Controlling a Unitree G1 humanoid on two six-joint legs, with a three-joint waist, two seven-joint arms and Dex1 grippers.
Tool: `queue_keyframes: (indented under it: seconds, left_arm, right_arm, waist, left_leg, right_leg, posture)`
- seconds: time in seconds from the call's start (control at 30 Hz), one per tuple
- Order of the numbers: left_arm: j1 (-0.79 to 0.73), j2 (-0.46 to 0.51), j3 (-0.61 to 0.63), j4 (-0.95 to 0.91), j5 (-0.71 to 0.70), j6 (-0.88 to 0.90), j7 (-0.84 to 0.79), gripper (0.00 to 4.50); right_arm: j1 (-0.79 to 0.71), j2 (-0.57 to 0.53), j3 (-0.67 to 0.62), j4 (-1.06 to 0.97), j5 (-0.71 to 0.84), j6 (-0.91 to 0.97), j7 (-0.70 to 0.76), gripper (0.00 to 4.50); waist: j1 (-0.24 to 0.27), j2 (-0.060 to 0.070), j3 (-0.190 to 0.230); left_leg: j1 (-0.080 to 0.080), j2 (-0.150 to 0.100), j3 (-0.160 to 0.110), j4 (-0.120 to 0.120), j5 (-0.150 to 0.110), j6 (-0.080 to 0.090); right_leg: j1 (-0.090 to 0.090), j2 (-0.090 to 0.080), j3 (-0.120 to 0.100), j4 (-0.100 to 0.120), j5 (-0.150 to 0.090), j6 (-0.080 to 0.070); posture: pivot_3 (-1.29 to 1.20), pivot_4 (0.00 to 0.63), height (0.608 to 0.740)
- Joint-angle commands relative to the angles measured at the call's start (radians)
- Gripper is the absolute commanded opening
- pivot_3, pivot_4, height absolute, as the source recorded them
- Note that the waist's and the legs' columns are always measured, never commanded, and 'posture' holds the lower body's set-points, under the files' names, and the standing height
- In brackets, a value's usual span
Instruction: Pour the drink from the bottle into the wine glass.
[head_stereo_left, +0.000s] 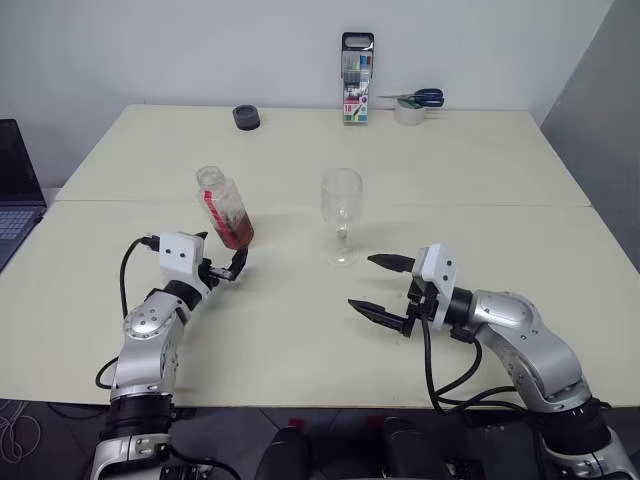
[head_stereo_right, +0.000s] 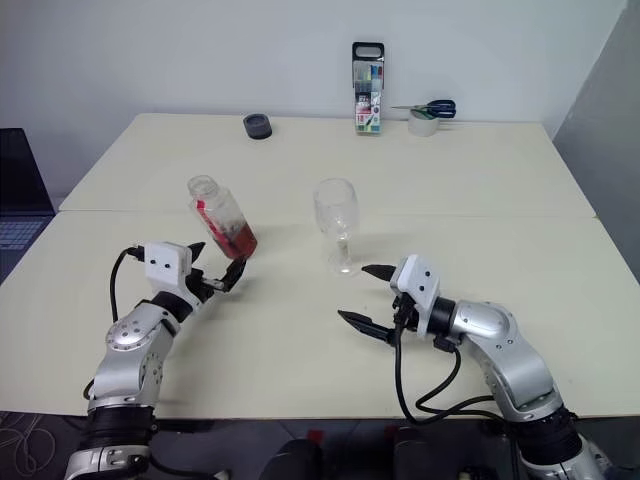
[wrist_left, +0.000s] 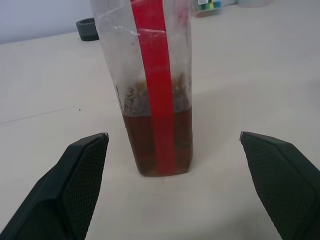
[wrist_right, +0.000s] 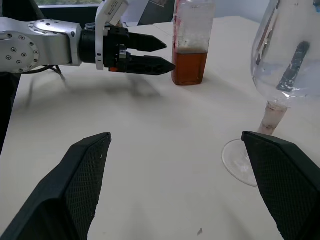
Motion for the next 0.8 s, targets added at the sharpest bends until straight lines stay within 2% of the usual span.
queue_keyframes:
  seconds: [0.03,0.27,0.8]
  left_arm:
    - [-0.033,0.015,0.011,0.021,0.003,-0.026,0.001,4.5]
    - [-0.068,0.018,0.009,0.065,-0.001,-0.031,-0.01,4.5]
    - [-0.175,0.031,0.005,0.184,0.0,-0.046,-0.04,4.5]
  right_arm:
    - [-0.021,-0.003,-0.009,-0.067,0.057,0.025,0.02,4.46]
    - [-0.049,-0.012,-0.014,-0.088,0.103,0.051,0.032,4.46]
    - [-0.071,-0.013,0.001,-0.065,0.069,0.029,0.026,4.46]
  waist:
    - [0.0,0.0,0.0]
    - [0.0,0.0,0.0]
    - [0.0,0.0,0.0]
  left_leg:
    - [0.0,0.0,0.0,0.0,0.0,0.0]
    - [0.0,0.0,0.0,0.0,0.0,0.0]
    - [0.0,0.0,0.0,0.0,0.0,0.0]
  right_leg:
    - [0.0,0.0,0.0,0.0,0.0,0.0]
    - [0.0,0.0,0.0,0.0,0.0,0.0]
    - [0.0,0.0,0.0,0.0,0.0,0.0]
  posture:
    - [0.0,0.15,0.74]
    - [0.0,0.15,0.74]
    - [0.0,0.15,0.74]
